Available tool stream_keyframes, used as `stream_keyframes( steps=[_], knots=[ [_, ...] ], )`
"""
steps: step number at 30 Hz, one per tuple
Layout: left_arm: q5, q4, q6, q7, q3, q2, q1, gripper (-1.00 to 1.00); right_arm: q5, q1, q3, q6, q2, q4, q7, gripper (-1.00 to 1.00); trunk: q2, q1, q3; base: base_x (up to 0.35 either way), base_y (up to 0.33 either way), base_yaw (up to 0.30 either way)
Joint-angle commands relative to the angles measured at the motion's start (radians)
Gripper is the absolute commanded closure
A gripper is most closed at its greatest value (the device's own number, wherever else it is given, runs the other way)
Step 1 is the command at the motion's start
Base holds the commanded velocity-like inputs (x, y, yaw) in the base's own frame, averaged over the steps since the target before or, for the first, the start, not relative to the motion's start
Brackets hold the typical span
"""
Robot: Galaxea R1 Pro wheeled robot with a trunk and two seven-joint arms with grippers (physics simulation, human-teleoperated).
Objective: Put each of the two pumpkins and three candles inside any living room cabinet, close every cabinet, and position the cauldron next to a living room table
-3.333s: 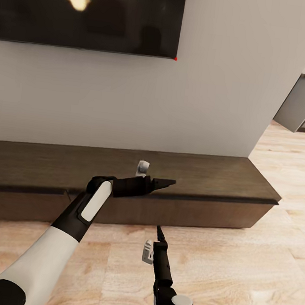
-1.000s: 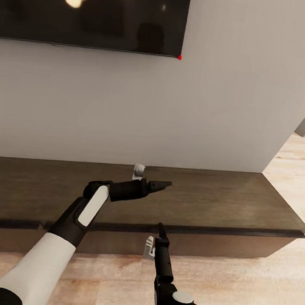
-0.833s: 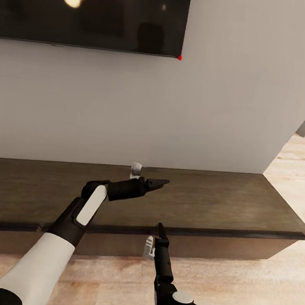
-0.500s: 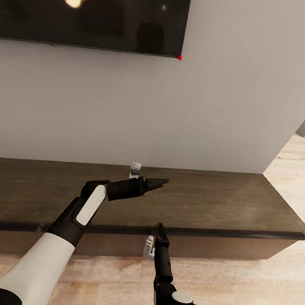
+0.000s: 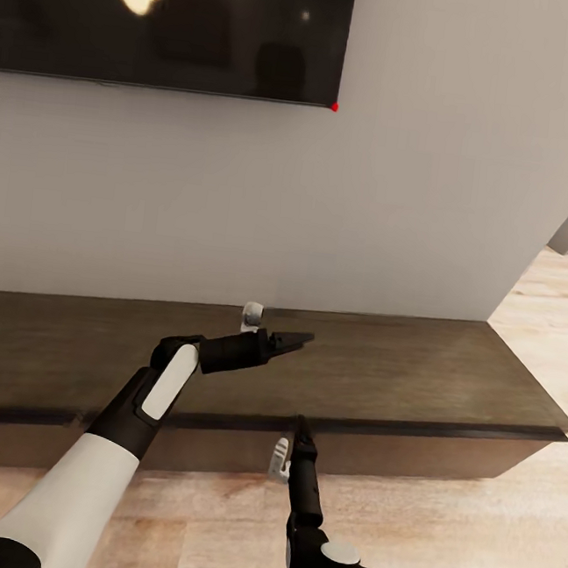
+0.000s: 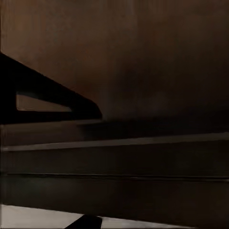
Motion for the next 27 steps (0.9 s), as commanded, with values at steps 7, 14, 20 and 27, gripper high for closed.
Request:
stream_keyframes(
  steps=[7, 14, 20, 27],
  knots=[
    [0.000, 0.000, 0.000, -0.001, 0.002, 0.000, 0.000, -1.00, -0.008, 0.001, -0.004, -0.004, 0.000, 0.001, 0.004, 1.00, 0.000, 0.000, 0.000, -0.042, 0.000, 0.000],
    [0.000, 0.000, 0.000, 0.000, 0.002, 0.000, 0.000, -1.00, -0.009, 0.001, -0.008, -0.004, 0.000, -0.003, 0.005, 1.00, 0.000, 0.000, 0.000, -0.001, 0.000, 0.000],
    [0.000, 0.002, 0.000, 0.001, 0.002, 0.000, 0.000, -1.00, -0.007, 0.001, -0.046, -0.005, 0.000, -0.007, 0.004, 1.00, 0.000, 0.000, 0.000, -0.048, 0.000, 0.000],
    [0.000, 0.001, 0.000, 0.000, 0.021, 0.000, 0.000, -1.00, -0.004, 0.001, -0.053, -0.007, 0.000, -0.008, 0.004, 1.00, 0.000, 0.000, 0.000, -0.115, 0.000, 0.000]
  ],
)
